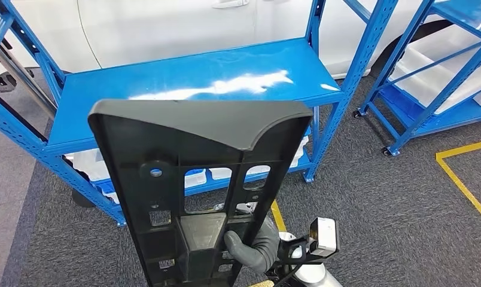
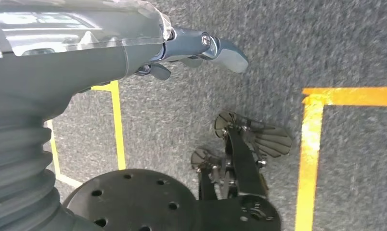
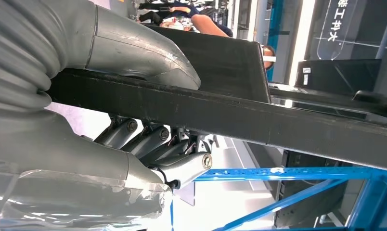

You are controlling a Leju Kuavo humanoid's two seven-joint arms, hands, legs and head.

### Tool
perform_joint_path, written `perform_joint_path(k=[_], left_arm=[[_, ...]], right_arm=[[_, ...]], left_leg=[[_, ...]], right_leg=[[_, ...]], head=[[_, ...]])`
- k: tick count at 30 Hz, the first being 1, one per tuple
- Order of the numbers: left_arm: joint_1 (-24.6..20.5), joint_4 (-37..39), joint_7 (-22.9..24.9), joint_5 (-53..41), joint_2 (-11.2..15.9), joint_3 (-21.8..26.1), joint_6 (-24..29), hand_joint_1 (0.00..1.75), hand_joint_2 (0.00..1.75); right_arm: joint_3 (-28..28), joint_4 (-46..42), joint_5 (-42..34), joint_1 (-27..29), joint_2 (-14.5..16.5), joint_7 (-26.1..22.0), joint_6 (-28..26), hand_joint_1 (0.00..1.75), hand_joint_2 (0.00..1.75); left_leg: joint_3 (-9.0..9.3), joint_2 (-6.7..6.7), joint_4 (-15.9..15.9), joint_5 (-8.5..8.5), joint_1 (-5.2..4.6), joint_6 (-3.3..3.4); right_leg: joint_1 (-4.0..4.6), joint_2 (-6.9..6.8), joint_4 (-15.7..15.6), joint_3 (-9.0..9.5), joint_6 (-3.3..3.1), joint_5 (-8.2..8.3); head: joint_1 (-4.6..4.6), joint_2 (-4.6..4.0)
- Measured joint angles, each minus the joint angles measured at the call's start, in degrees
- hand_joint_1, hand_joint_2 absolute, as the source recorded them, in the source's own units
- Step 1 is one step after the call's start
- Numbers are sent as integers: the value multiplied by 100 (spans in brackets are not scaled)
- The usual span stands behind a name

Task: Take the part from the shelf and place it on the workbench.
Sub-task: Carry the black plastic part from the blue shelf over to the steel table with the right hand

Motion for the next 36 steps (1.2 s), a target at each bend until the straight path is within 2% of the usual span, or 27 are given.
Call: perform_joint_path(k=[1,2,3,4,5,7,8,9,11,13,15,17,18,19,20,22,23,24,27,29,30,32,33,34,35,36], left_arm=[[5,1,-1,0,-1,-1,-5,0,175],[11,2,-4,1,1,-2,-12,0,175],[15,2,-9,1,5,-3,-19,0,175],[19,3,-14,1,13,-4,-25,0,175],[21,3,-20,1,26,-5,-30,0,175],[20,5,-26,6,61,-9,-39,0,175],[19,7,-28,12,77,-10,-43,0,175],[17,9,-30,20,88,-12,-45,0,175],[12,12,-31,37,97,-14,-49,0,175],[5,12,-32,52,97,-15,-55,0,175],[-1,12,-32,61,96,-16,-60,0,175],[-2,12,-33,72,98,-15,-58,0,175],[1,12,-34,79,99,-15,-58,0,175],[5,12,-35,89,100,-14,-58,0,175],[7,12,-36,96,99,-14,-58,0,175],[7,12,-38,106,98,-14,-60,0,175],[4,12,-41,110,98,-14,-60,0,175],[2,12,-44,115,99,-14,-61,0,175],[-1,12,-50,121,102,-15,-61,0,175],[3,12,-59,125,105,-16,-64,0,175],[5,12,-64,129,107,-16,-67,0,175],[8,12,-78,137,107,-17,-71,0,175],[9,12,-82,138,107,-19,-72,0,175],[12,12,-86,138,107,-21,-69,0,175],[14,12,-85,137,108,-23,-64,0,175],[14,12,-80,137,112,-26,-56,0,175]], right_arm=[[0,3,1,7,1,-6,-5,175,175],[0,7,5,17,1,-18,-15,175,175],[-1,10,12,25,-1,-39,-32,175,175],[-4,14,19,32,-1,-70,-50,175,175],[-10,14,29,37,-2,-114,-65,175,175],[-34,3,56,38,-2,-219,-75,175,175],[-48,-6,70,38,-2,-270,-73,175,175],[-63,-15,81,38,-2,-309,-70,175,175],[-101,-36,105,36,-2,-354,-64,175,175],[-145,-62,127,29,-2,-372,-64,175,175],[-175,-83,141,26,-5,-378,-66,175,175],[-193,-93,156,33,-13,-376,-67,175,175],[-201,-96,162,38,-18,-373,-67,175,175],[-211,-99,167,41,-21,-368,-67,175,175],[-223,-104,169,43,-23,-363,-67,175,175],[-250,-113,172,44,-26,-357,-67,175,175],[-261,-116,172,43,-27,-357,-67,175,175],[-269,-119,173,45,-28,-357,-67,175,175],[-279,-140,206,55,-34,-357,-74,175,175],[-281,-164,323,55,-35,-372,-90,175,175],[-281,-179,407,60,-35,-390,-95,175,175],[-282,-203,565,72,-35,-446,-96,175,175],[-282,-225,640,77,-35,-476,-105,175,175],[-282,-257,706,75,-35,-498,-126,175,175],[-282,-302,760,69,-35,-513,-150,175,175],[-282,-364,806,57,-35,-522,-174,175,175]], left_leg=[[-145,-1,402,-218,9,-25],[-259,0,744,-360,17,-48],[-292,1,916,-391,23,-66],[-218,1,870,-313,29,-76],[-30,1,589,-152,37,-79],[451,-2,-208,109,38,-55],[612,-4,-496,166,28,-25],[685,-7,-642,160,14,10],[674,-12,-690,162,5,81],[656,-6,-733,196,28,154],[632,4,-758,233,42,217],[594,7,-754,250,35,242],[584,6,-750,255,33,246],[579,5,-745,257,31,245],[581,1,-737,257,31,241],[582,-8,-712,247,22,216],[569,-12,-695,244,11,190],[550,-14,-683,246,2,159],[513,8,-668,251,-2,57],[422,15,-455,81,8,3],[295,11,-158,-101,15,-18],[-40,9,629,-471,17,-50],[-156,9,908,-550,18,-59],[-171,6,967,-510,18,-59],[-79,-4,794,-368,19,-52],[105,-44,425,-155,21,-38]], right_leg=[[5,-7,7,-37,-12,24],[9,-11,17,-72,-11,44],[11,-11,32,-104,-7,60],[9,-10,51,-129,0,69],[7,-8,75,-148,9,71],[9,-6,131,-184,45,58],[15,-6,153,-200,74,57],[22,-7,170,-218,104,61],[31,-8,180,-242,168,82],[24,6,306,-312,228,-14],[7,24,834,-563,272,-338],[-6,28,1594,-927,297,-662],[-12,28,1813,-1034,303,-698],[-17,27,1823,-1041,303,-623],[-24,27,1588,-927,295,-442],[-24,27,798,-546,259,-47],[-16,29,480,-405,240,64],[-4,34,310,-343,223,101],[0,66,231,-369,149,117],[-27,86,192,-365,78,153],[-31,95,181,-364,52,166],[-19,130,183,-378,28,175],[-13,160,186,-382,24,178],[-10,198,192,-383,22,180],[-9,244,201,-381,24,180],[-10,295,213,-378,31,178]], head=[[0,0],[0,0],[-1,0],[0,0],[-1,0],[1,0],[0,0],[1,0],[1,0],[1,0],[1,0],[1,0],[1,0],[1,0],[1,0],[1,0],[1,0],[1,0],[1,0],[0,0],[0,0],[-1,0],[0,0],[1,0],[1,0],[1,0]])
